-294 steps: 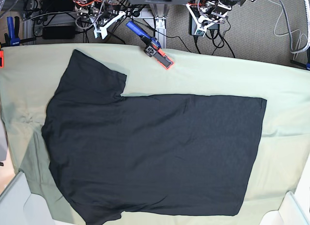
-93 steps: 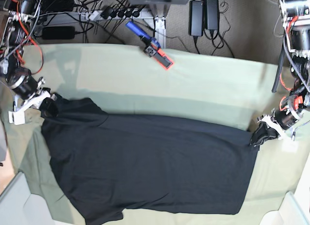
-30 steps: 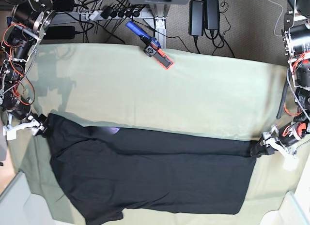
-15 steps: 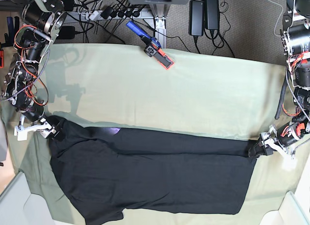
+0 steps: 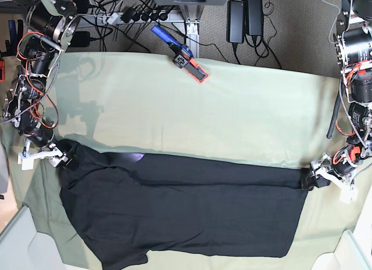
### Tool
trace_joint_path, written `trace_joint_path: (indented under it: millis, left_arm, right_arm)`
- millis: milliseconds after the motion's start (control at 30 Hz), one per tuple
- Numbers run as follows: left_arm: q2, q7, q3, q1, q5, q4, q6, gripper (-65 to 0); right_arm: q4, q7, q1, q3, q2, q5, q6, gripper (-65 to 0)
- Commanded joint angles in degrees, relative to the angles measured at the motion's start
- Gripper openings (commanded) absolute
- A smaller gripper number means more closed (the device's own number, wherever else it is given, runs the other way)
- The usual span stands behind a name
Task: Fold the T-shirt properly
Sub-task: 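Lower the folded edge onto the shirt with both grippers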
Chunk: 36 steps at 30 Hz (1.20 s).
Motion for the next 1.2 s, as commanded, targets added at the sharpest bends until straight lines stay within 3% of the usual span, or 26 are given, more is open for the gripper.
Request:
trace_joint_path:
  millis: [0, 100, 200, 633, 900, 967, 1033, 1100, 1167]
  left_arm:
    - [-0.35, -1.66, -0.26, -1.73, 0.37, 0.87, 1.75, -19.9]
    - [0.7, -3.23, -0.26, -1.73, 4.2, 0.42, 6.78, -19.9]
    - [1.77, -3.72, -0.26, -1.75, 5.84, -0.46, 9.22, -19.9]
    - [7.28, -0.42, -0.26, -2.03, 1.62, -0.9, 7.3, -19.9]
    - [7.76, 1.77, -0.26, -2.01, 0.83, -0.87, 7.06, -20.5]
    - [7.76, 2.01, -0.26, -2.03, 0.81, -0.87, 7.06, -26.7]
    - [7.74, 2.16, -0.26, -2.03, 0.83, -0.87, 7.02, -39.4]
    - [7.74, 2.16, -0.26, -2.03, 0.83, -0.87, 4.92, -48.1]
    - [7.76, 2.14, -0.26, -2.03, 0.33, -0.87, 2.62, -48.7]
  right_arm:
    - [0.72, 0.37, 1.25, 0.02, 0.81, 1.25, 2.78, -20.3]
    - [0.72, 0.0, 1.27, 0.02, 0.83, 1.29, 2.78, -20.3]
    - [0.72, -0.96, 1.27, 0.02, 0.81, 1.29, 2.78, -20.3]
    - [0.72, -1.05, 1.27, 0.02, 0.79, 1.29, 2.78, -20.3]
    - [0.72, -2.75, 1.27, 0.02, 0.79, 3.65, 2.82, -20.3]
    - [0.72, -2.75, 1.27, 0.02, 0.79, 3.65, 2.82, -20.3]
    - [0.72, -2.73, 1.27, 0.02, 0.79, 3.65, 2.82, -20.8]
    - [0.72, -2.73, 1.27, 0.02, 0.79, 3.67, 2.82, -28.0]
    - [0.72, -2.73, 1.27, 0.02, 0.81, 3.65, 2.82, -38.1]
